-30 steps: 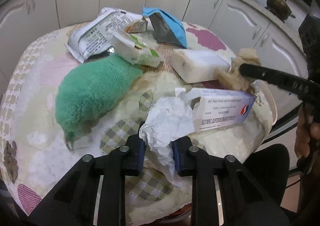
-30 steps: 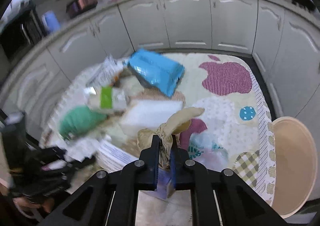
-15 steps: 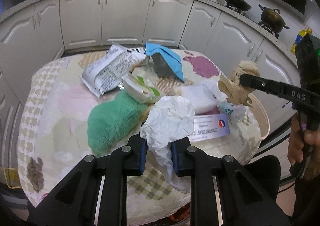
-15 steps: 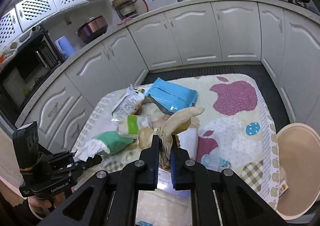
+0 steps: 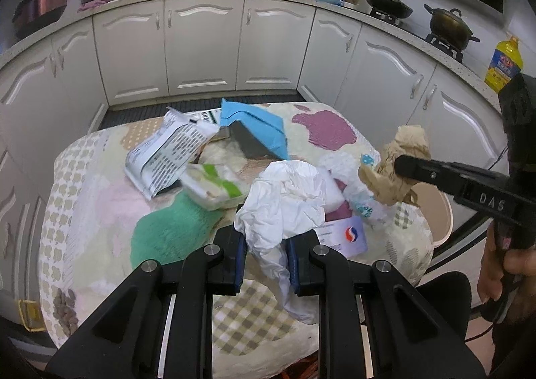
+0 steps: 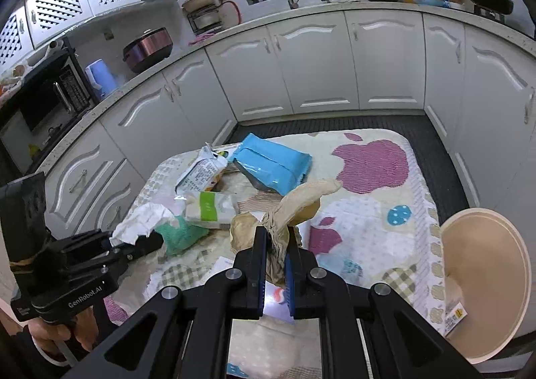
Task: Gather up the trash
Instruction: 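Carry the brown paper and white tissue over the bin with both grippers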
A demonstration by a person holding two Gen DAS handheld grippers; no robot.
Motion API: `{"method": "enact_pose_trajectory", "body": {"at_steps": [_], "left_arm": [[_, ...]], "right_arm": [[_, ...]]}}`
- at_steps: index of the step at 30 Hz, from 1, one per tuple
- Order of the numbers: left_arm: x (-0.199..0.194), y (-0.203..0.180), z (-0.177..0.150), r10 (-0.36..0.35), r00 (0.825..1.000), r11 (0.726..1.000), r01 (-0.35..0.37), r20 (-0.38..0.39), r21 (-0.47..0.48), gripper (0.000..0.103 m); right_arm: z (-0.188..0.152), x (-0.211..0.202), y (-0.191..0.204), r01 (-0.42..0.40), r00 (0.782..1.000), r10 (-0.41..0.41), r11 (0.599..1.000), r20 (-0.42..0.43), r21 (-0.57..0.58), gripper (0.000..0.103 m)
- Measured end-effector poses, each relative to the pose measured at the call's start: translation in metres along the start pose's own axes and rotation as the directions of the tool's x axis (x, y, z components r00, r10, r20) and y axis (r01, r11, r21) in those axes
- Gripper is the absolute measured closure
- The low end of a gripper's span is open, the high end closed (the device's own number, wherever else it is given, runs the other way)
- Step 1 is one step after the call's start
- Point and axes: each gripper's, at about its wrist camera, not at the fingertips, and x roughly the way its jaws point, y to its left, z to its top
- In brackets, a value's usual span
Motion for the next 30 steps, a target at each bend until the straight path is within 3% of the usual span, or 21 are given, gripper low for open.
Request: {"method": "enact_pose_trajectory", "body": {"at_steps": [18, 30], "left_arm": [[0.024, -0.05, 0.015, 0.005, 1.0, 0.999, -0.005, -0.013, 0.034, 0.085], [0.047, -0.094, 0.025, -0.074, 0.996, 0.994, 0.077, -0.049, 0.075, 0.085]], "right_arm": [[-0.008, -0.017, -0.047, 0.044, 0.999, -0.044, 0.999, 0.016, 0.014, 0.094], [-0.021, -0.034, -0.087, 0.112, 0.993, -0.114, 0.99, 0.018, 0.08, 0.094]]}}
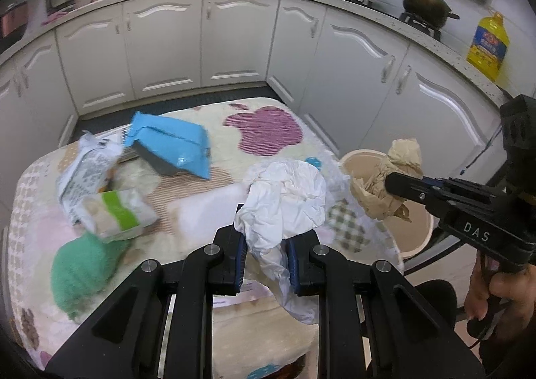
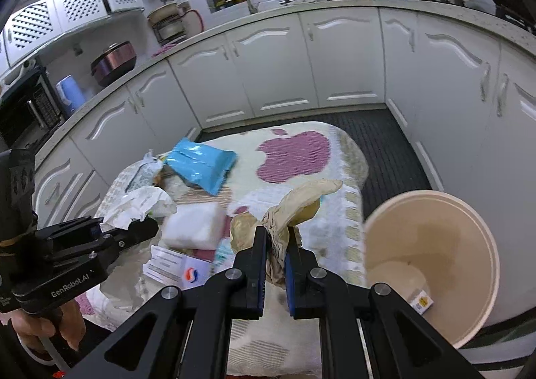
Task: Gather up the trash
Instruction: 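Carry the brown paper and white tissue over the bin with both grippers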
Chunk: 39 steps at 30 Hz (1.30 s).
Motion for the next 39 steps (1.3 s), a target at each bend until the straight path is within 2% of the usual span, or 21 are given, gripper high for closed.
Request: {"method": "enact_pose_trajectory", "body": {"at_steps": [10, 18, 23, 32, 39], "left_arm": [[0.024, -0.052, 0.014, -0.094, 0.995, 0.994, 0.095, -0.031, 0.056, 0.085], [0.05, -0.104, 0.024, -0.161, 0.984, 0.98, 0.168, -0.073, 0.109, 0.085], [0.072, -0.13, 0.032, -0.185, 0.978, 0.973, 0.196, -0.1, 0.121, 0.085], [0.108, -0.16, 0.035, -0.182, 0.974, 0.971, 0.199, -0.131, 0.135, 0.085], [0.128, -0.161, 0.036, -0.178, 0.973, 0.975, 0.194, -0.144, 0.104, 0.084]], "right_arm": [[-0.015, -0.017, -0.051, 0.1, 0.995, -0.101, 0.992, 0.0, 0.073, 0.094], [-0.027, -0.025, -0.096, 0.203, 0.979, -0.203, 0.971, -0.019, 0.123, 0.094], [-0.035, -0.022, -0.125, 0.237, 0.971, -0.234, 0.957, -0.042, 0.167, 0.094], [-0.046, -0.012, -0.161, 0.278, 0.961, -0.267, 0.934, -0.077, 0.225, 0.094], [-0.049, -0.006, -0.175, 0.32, 0.947, -0.309, 0.914, -0.084, 0.249, 0.094]]}}
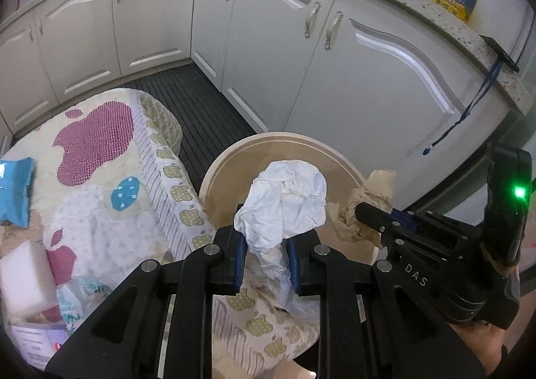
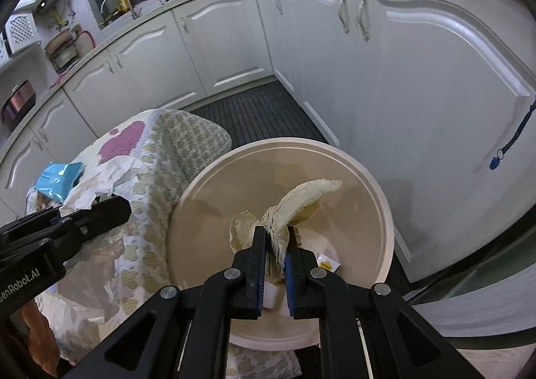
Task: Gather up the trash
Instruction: 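Carry the brown paper and white tissue over the bin with both grippers, then open the right gripper over the bin while the left gripper releases the tissue, then move both grippers back from the bin toward the table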
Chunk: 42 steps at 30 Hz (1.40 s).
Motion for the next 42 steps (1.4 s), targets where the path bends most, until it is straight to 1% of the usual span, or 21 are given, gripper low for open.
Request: {"method": "enact_pose_trajectory", "body": {"at_steps": [1, 2, 3, 4, 5, 6, 7, 9, 12, 22, 28, 31, 37, 40, 42], "left_arm": [[0.002, 0.001, 0.0, -0.004, 1.0, 1.0, 0.004, -0.006, -0.005, 0.084], [0.004, 0.003, 0.0, -0.011, 1.0, 1.0, 0.011, -0.015, -0.013, 0.081], [0.006, 0.004, 0.0, -0.022, 0.999, 1.0, 0.021, -0.024, -0.022, 0.076], [0.007, 0.005, 0.0, -0.034, 0.999, 0.999, 0.033, -0.032, -0.033, 0.072], [0.008, 0.007, -0.001, -0.048, 0.998, 0.998, 0.047, -0.038, -0.046, 0.059], [0.008, 0.008, -0.001, -0.06, 0.998, 0.997, 0.057, -0.035, -0.057, 0.045], [0.006, 0.008, -0.002, -0.065, 0.998, 0.996, 0.063, -0.026, -0.062, 0.042], [0.003, 0.006, -0.003, -0.066, 0.998, 0.996, 0.066, -0.006, -0.062, 0.041], [-0.001, 0.002, -0.003, -0.068, 0.998, 0.997, 0.067, -0.013, -0.048, 0.041], [-0.015, 0.008, -0.009, -0.052, 0.999, 0.998, 0.052, 0.003, -0.043, 0.041], [-0.025, 0.008, -0.015, 0.004, 1.0, 1.0, -0.004, 0.02, -0.012, 0.041], [-0.034, 0.01, -0.019, 0.035, 0.998, 0.999, -0.035, 0.044, -0.001, 0.041], [-0.058, 0.017, -0.025, 0.089, 0.993, 0.996, -0.091, 0.08, 0.022, 0.041], [-0.072, 0.024, -0.031, 0.125, 0.987, 0.991, -0.129, 0.1, 0.036, 0.041], [-0.081, 0.029, -0.035, 0.135, 0.985, 0.99, -0.139, 0.11, 0.035, 0.041]], "right_arm": [[0.001, 0.001, -0.001, 0.003, 1.0, -0.003, 1.0, -0.002, 0.006, 0.094], [0.001, 0.004, -0.003, 0.007, 1.0, -0.006, 1.0, -0.008, 0.015, 0.092], [0.002, 0.005, -0.003, 0.009, 1.0, -0.009, 1.0, -0.014, 0.022, 0.089], [0.002, 0.006, -0.005, 0.01, 1.0, -0.01, 0.999, -0.016, 0.033, 0.076], [0.002, 0.007, -0.007, 0.006, 1.0, -0.006, 0.999, -0.01, 0.05, 0.057], [0.002, 0.006, -0.009, -0.001, 1.0, 0.001, 0.998, 0.005, 0.065, 0.052], [0.002, 0.005, -0.01, -0.005, 1.0, 0.003, 0.997, 0.018, 0.074, 0.05], [0.003, 0.003, -0.01, -0.001, 1.0, -0.001, 0.997, 0.026, 0.077, 0.05], [0.004, 0.002, -0.007, -0.005, 1.0, 0.004, 0.997, 0.017, 0.076, 0.05], [-0.002, -0.001, 0.0, -0.015, 1.0, 0.015, 0.998, 0.003, 0.061, 0.05], [-0.006, -0.001, 0.008, -0.014, 1.0, 0.014, 0.999, -0.002, 0.041, 0.05], [-0.006, -0.002, 0.013, -0.012, 1.0, 0.012, 0.999, -0.001, 0.03, 0.05], [-0.005, -0.01, 0.029, -0.028, 1.0, 0.028, 0.999, 0.012, 0.016, 0.05], [-0.005, -0.014, 0.044, -0.04, 0.999, 0.04, 0.999, 0.015, -0.012, 0.05], [-0.004, -0.016, 0.054, -0.053, 0.998, 0.053, 0.998, 0.014, -0.023, 0.05]]}}
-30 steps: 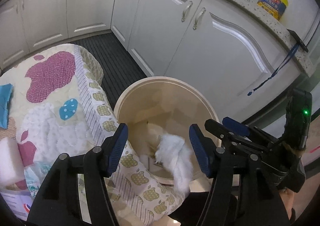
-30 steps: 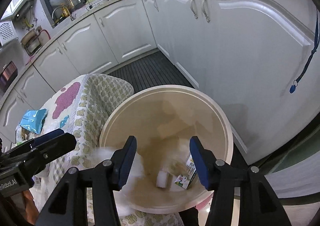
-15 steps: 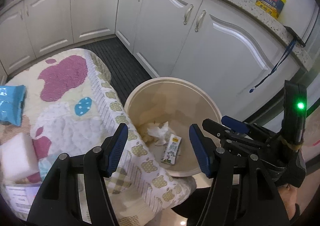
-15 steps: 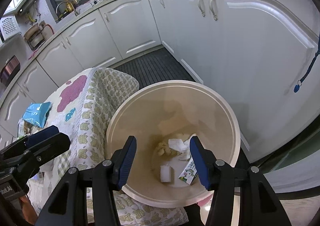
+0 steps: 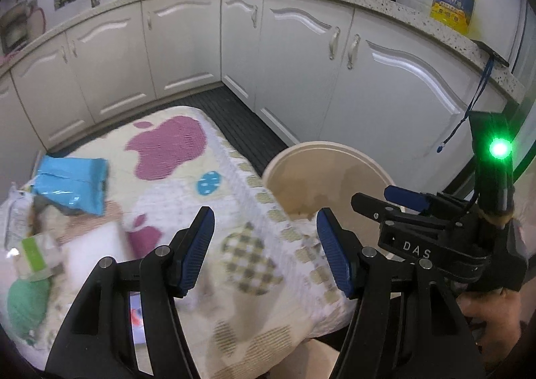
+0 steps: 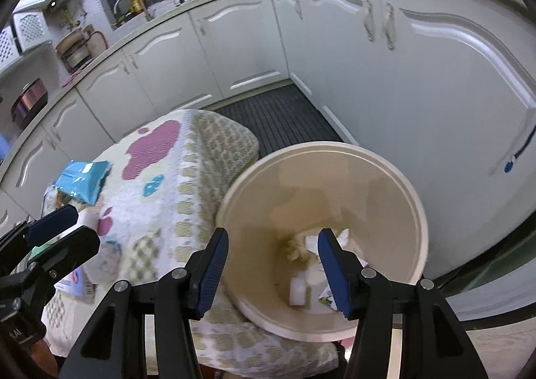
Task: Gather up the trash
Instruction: 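Move both grippers back from the bin toward the table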
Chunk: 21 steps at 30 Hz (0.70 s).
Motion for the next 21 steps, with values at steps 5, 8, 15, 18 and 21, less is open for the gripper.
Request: {"method": "enact_pose_trajectory", "body": {"at_steps": [5, 8, 15, 18, 21], "left_arm": [[-0.022, 0.027, -0.009, -0.006, 1.0, 0.999, 0.007, 0.013, -0.042, 0.041], [-0.035, 0.044, -0.014, -0.002, 1.0, 0.998, 0.003, 0.018, -0.066, 0.041], [-0.062, 0.081, -0.031, 0.067, 0.997, 0.992, -0.062, 0.041, -0.11, 0.041], [-0.071, 0.1, -0.039, 0.094, 0.994, 0.987, -0.087, 0.047, -0.137, 0.041], [-0.082, 0.121, -0.048, 0.122, 0.991, 0.979, -0.112, 0.048, -0.173, 0.041]], "right_arm": [[0.0, -0.005, 0.028, -0.035, 0.999, 0.035, 0.998, 0.002, -0.043, 0.049], [0.001, -0.007, 0.046, -0.056, 0.998, 0.057, 0.996, 0.002, -0.074, 0.049], [0.002, -0.01, 0.09, -0.096, 0.995, 0.096, 0.985, -0.004, -0.143, 0.047], [0.001, -0.009, 0.108, -0.112, 0.994, 0.111, 0.979, -0.011, -0.171, 0.041], [-0.002, -0.008, 0.129, -0.128, 0.992, 0.128, 0.97, -0.015, -0.208, 0.038]]}}
